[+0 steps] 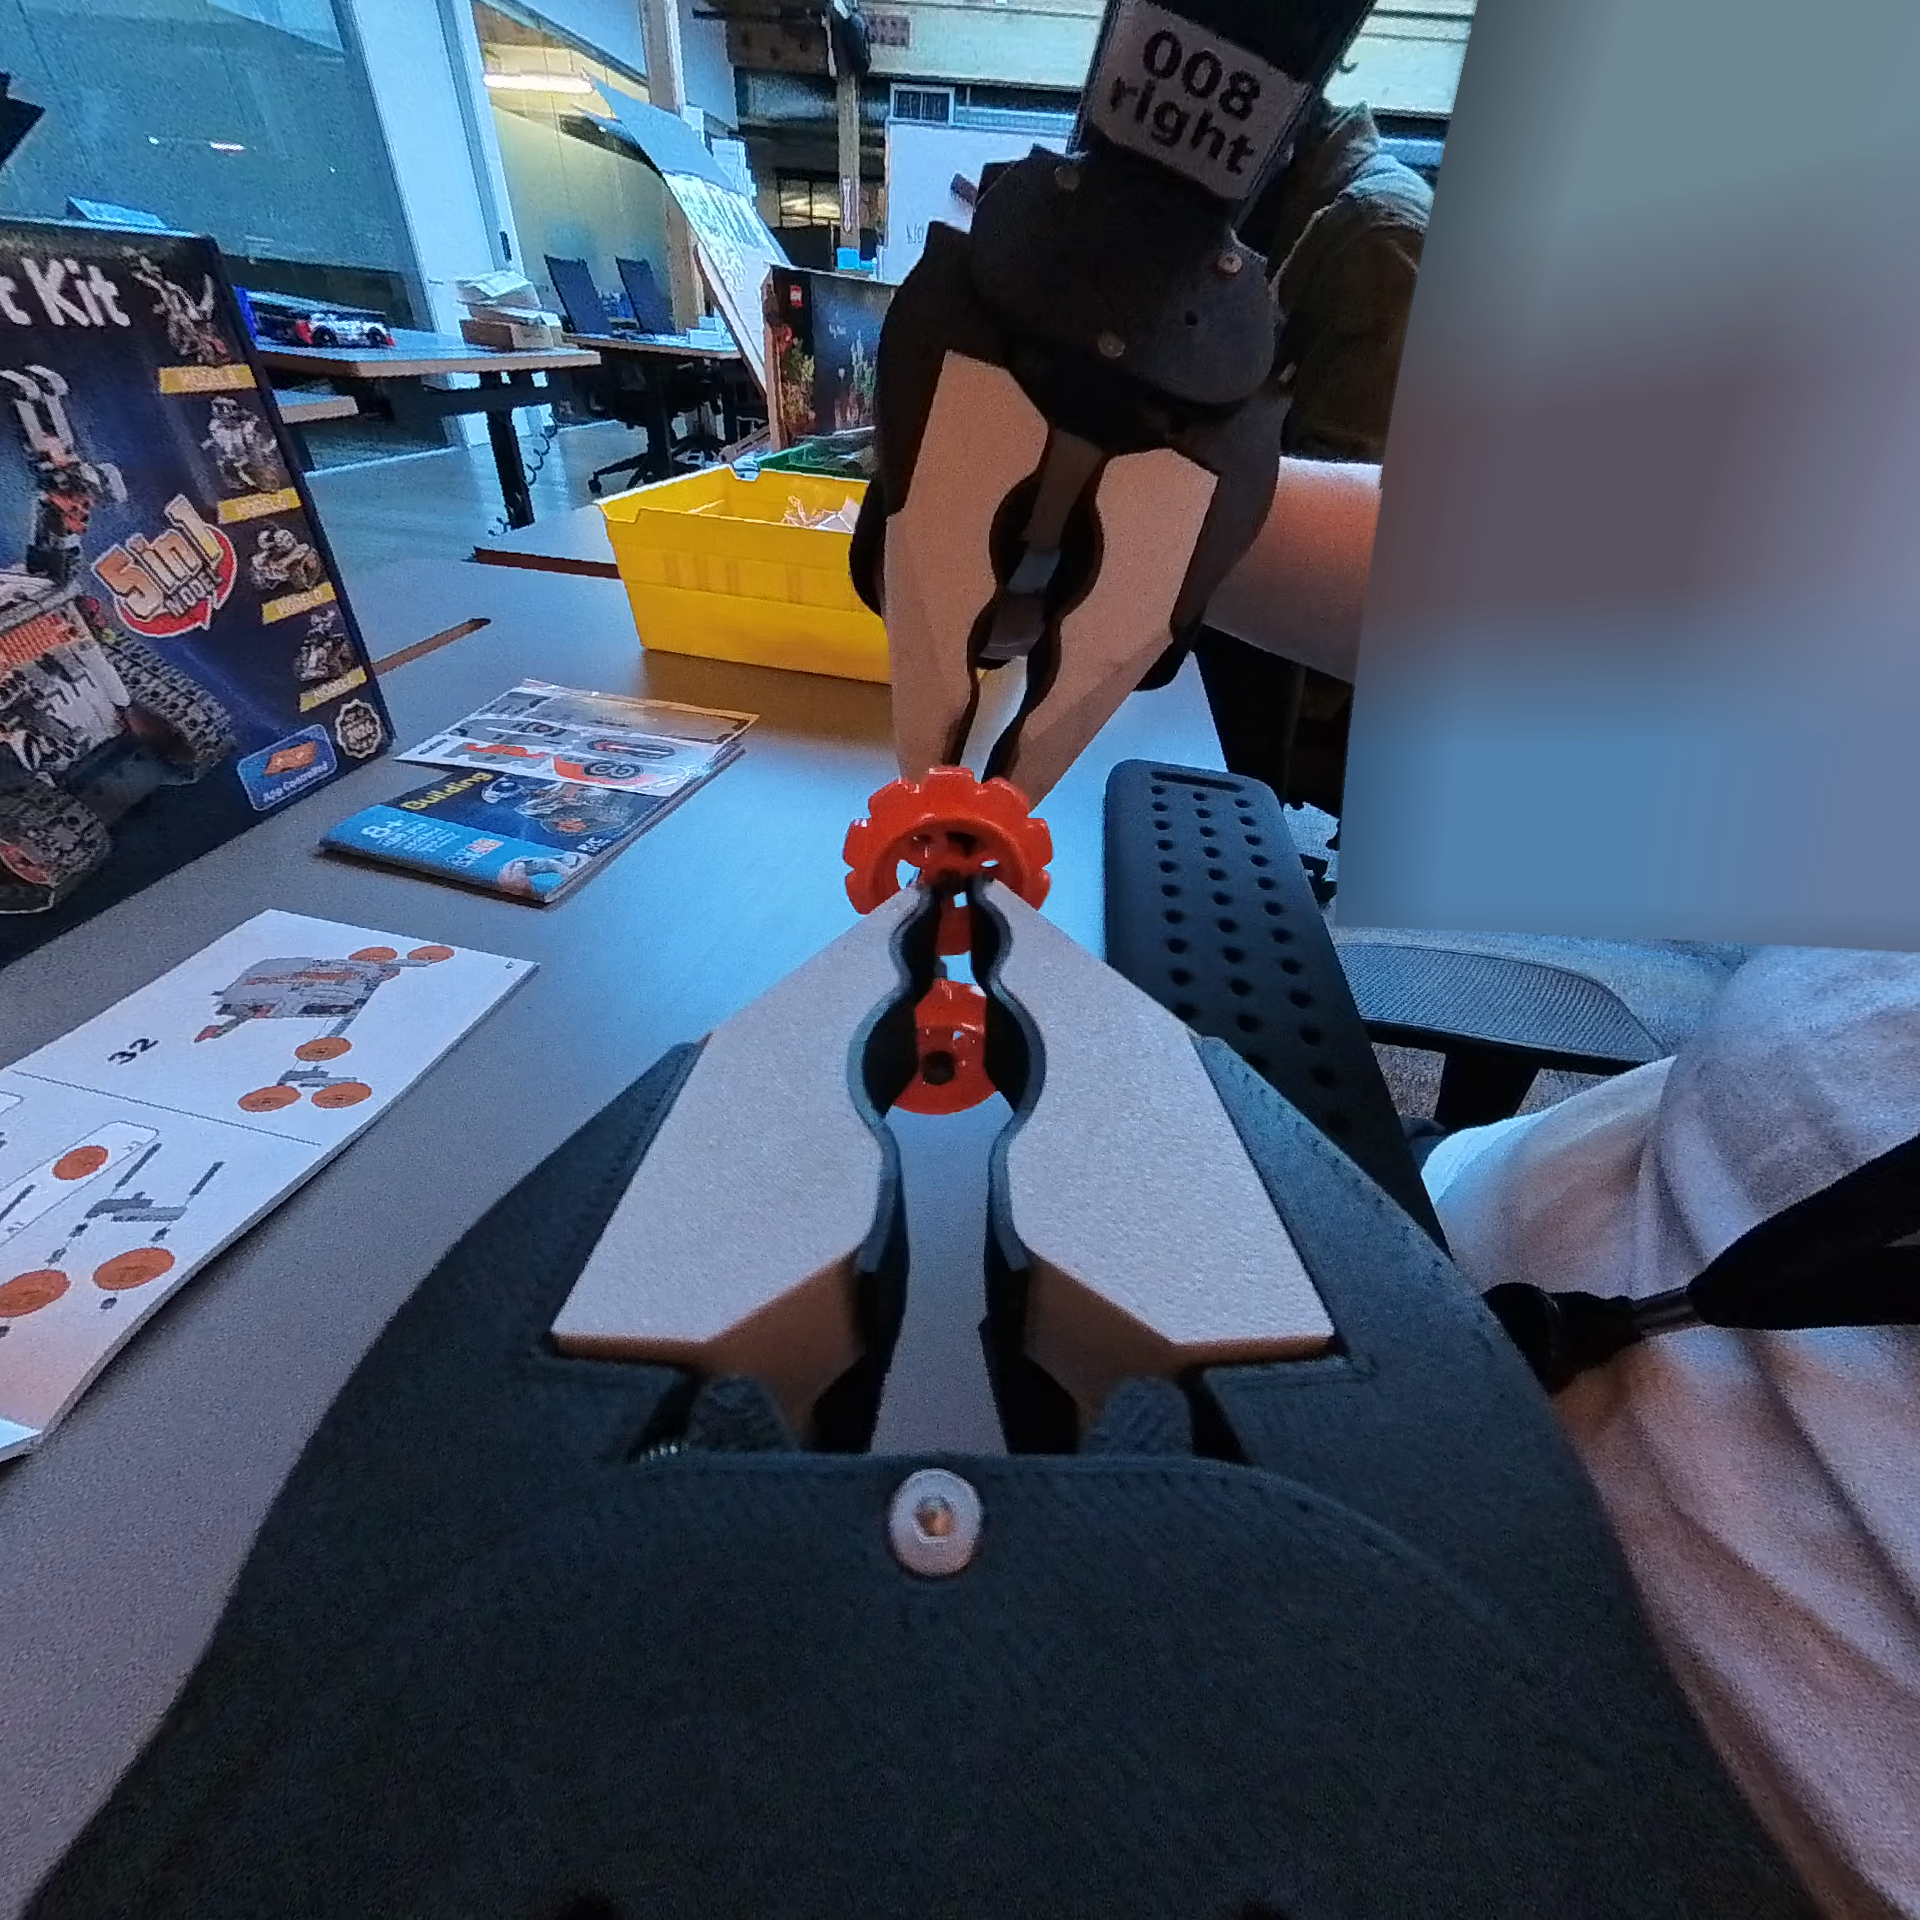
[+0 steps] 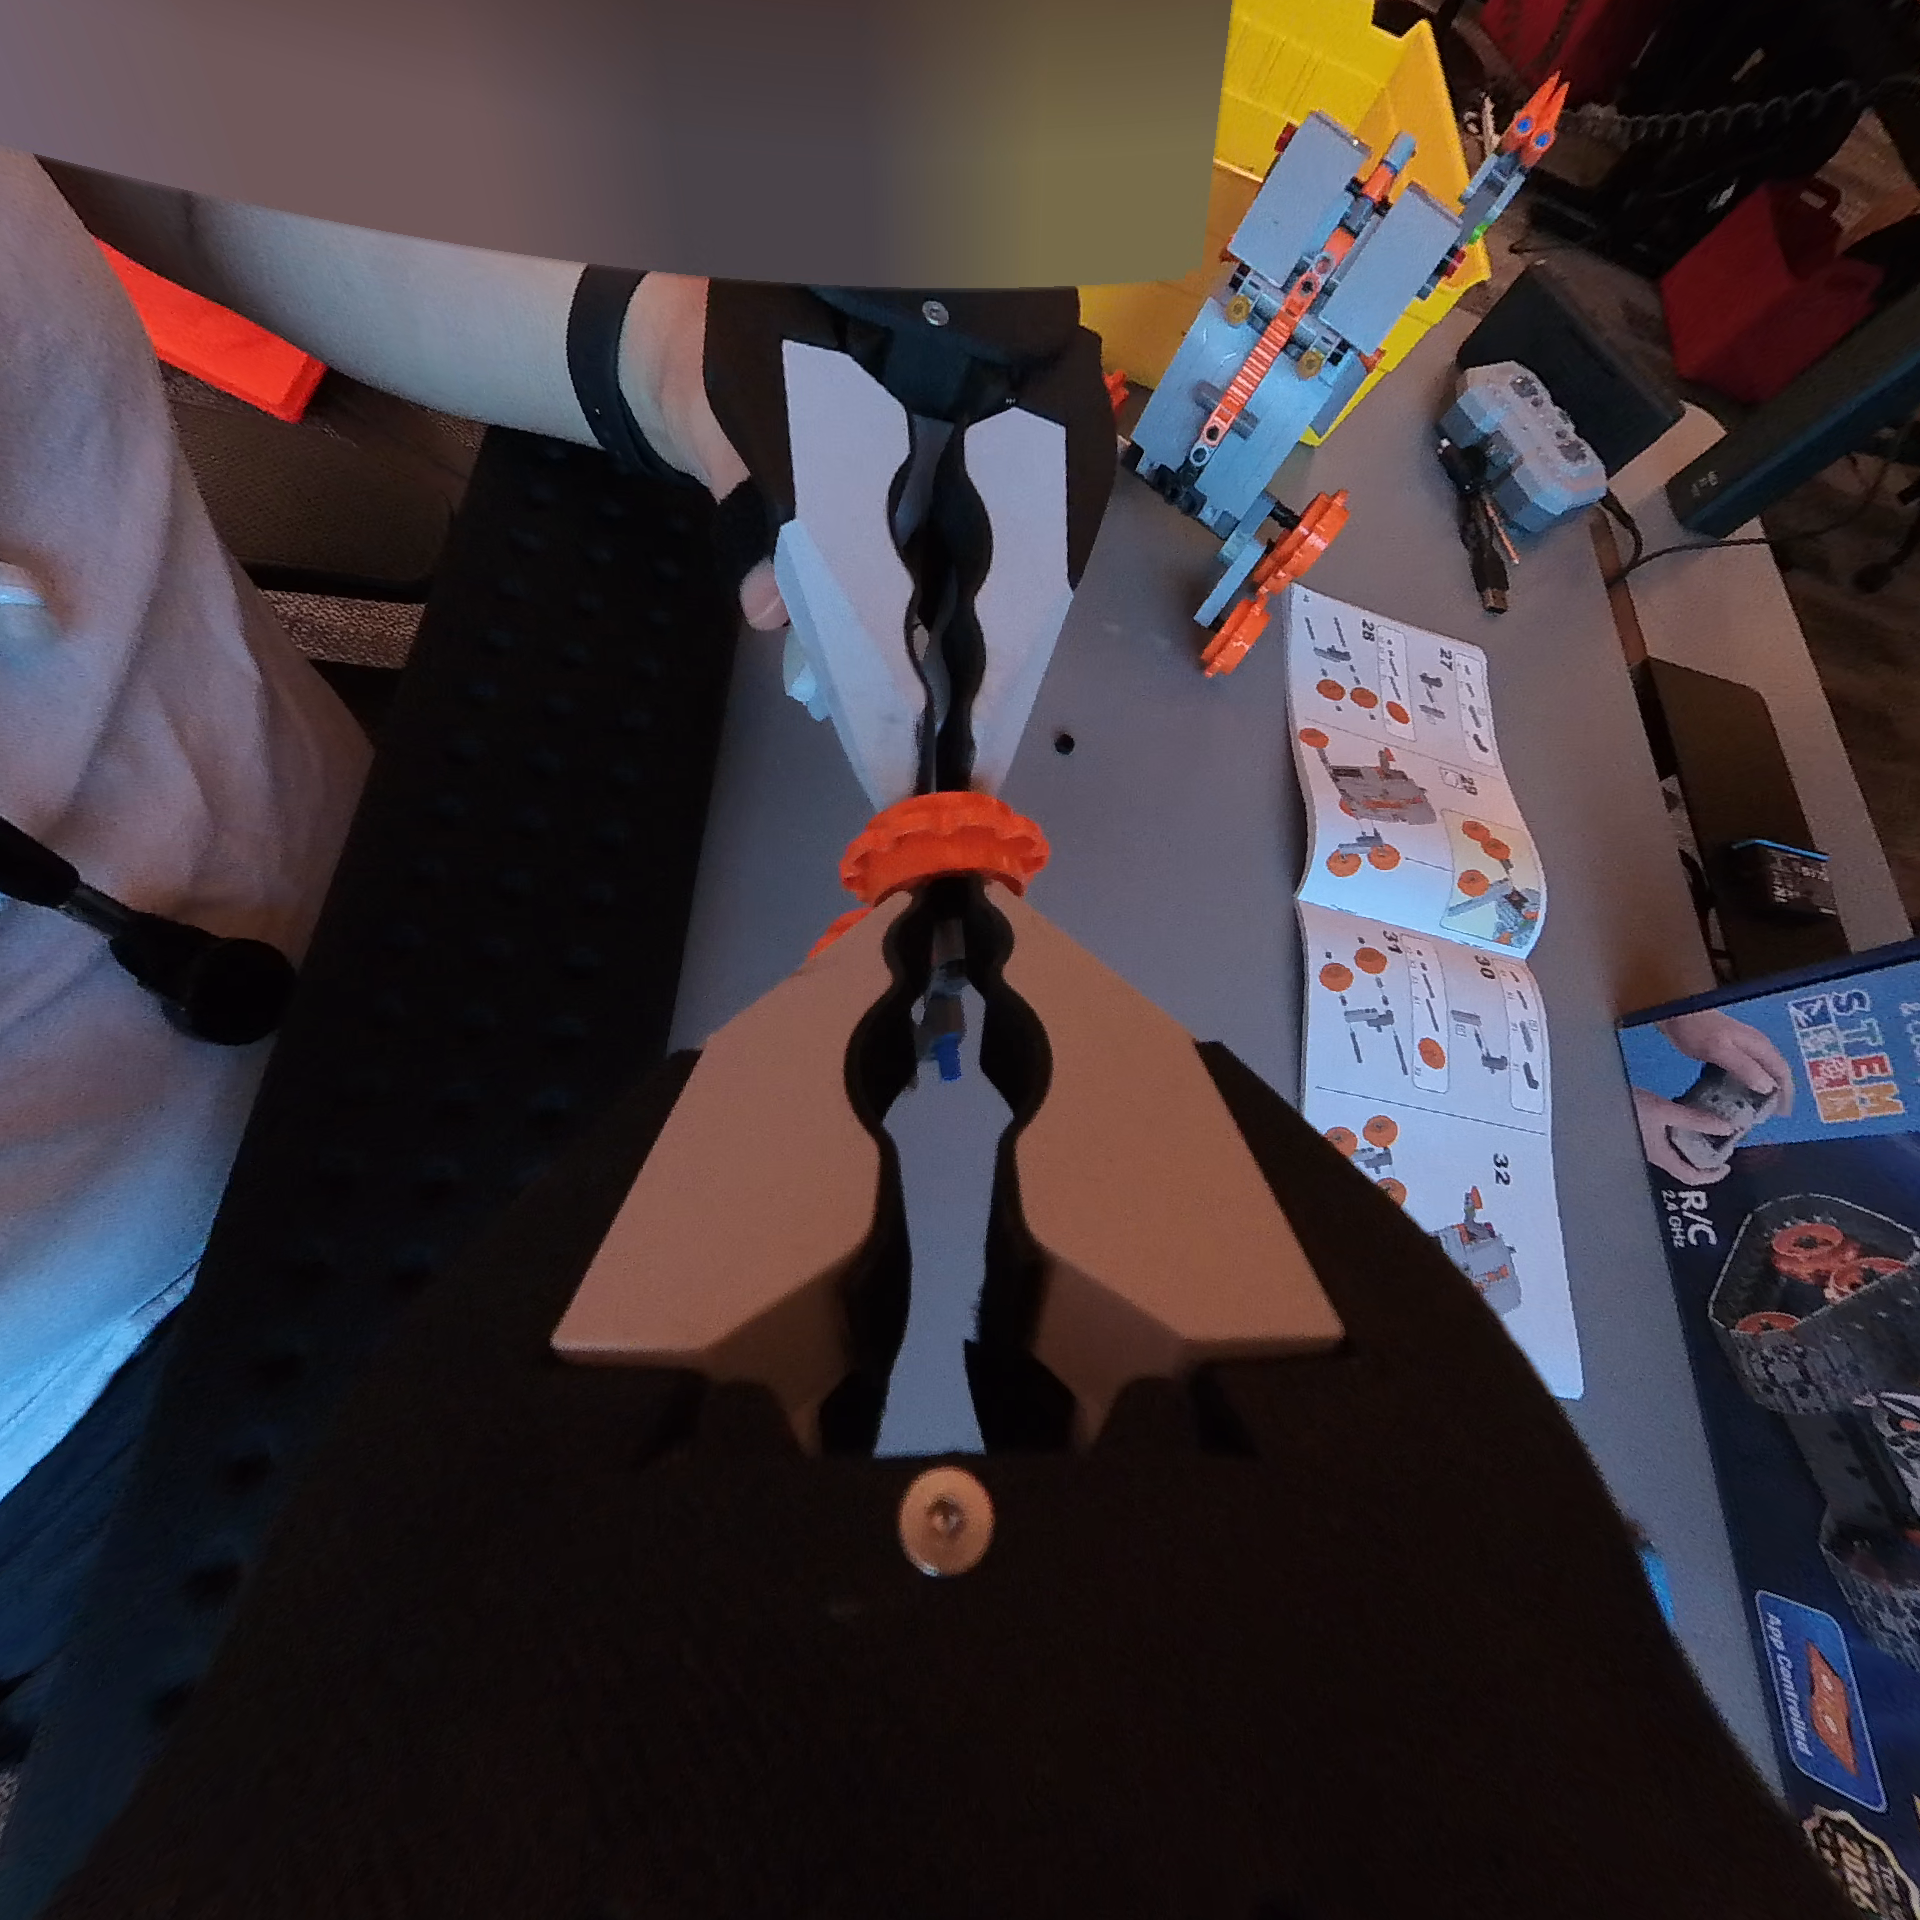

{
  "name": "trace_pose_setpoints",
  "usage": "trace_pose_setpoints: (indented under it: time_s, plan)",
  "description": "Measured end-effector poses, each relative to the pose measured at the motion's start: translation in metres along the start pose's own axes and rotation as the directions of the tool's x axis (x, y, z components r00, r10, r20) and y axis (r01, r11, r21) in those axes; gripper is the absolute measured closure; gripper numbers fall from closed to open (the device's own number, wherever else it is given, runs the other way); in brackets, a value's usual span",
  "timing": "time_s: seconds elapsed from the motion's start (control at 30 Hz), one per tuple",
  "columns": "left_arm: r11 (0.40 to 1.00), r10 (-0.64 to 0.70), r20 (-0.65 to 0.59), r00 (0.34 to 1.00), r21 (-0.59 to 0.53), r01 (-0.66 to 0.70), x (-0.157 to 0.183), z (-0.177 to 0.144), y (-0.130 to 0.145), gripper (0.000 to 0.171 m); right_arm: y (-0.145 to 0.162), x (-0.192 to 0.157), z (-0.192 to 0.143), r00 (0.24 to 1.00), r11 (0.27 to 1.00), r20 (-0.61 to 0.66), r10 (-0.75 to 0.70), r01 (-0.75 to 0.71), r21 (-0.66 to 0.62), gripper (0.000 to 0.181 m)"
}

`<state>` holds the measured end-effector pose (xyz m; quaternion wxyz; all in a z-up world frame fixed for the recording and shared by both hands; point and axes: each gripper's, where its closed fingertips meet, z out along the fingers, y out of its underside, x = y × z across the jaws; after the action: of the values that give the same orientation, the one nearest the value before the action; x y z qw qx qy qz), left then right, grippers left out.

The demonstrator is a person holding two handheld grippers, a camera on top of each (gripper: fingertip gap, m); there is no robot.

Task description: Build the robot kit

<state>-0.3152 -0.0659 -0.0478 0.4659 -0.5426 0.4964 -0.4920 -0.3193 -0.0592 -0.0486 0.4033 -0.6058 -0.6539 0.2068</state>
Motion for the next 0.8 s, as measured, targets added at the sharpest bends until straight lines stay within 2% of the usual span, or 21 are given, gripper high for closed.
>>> trace_pose_setpoints:
  time_s: [0.2, 0.43, 0.8]
  plan:
    - [1.000, -0.018, 0.002, 1.000, -0.018, 0.018, -0.0019, -0.0010, 0.0043, 0.171, 0.0028, -0.0001, 0.0036, 0.999, 0.998, -0.007, -0.038, 0.038, -0.043, 0.177]
    - [0.982, -0.185, -0.033, 0.982, 0.017, 0.186, -0.0072, -0.0017, 0.0068, 0.170, 0.0049, 0.0043, 0.0075, 0.989, 0.987, -0.090, -0.118, 0.107, -0.119, 0.177]
    - [0.966, -0.255, -0.084, 0.963, 0.018, 0.258, -0.0053, -0.0051, 0.0075, 0.171, 0.0029, 0.0023, 0.0091, 0.991, 0.994, -0.101, -0.089, 0.082, -0.071, 0.177]
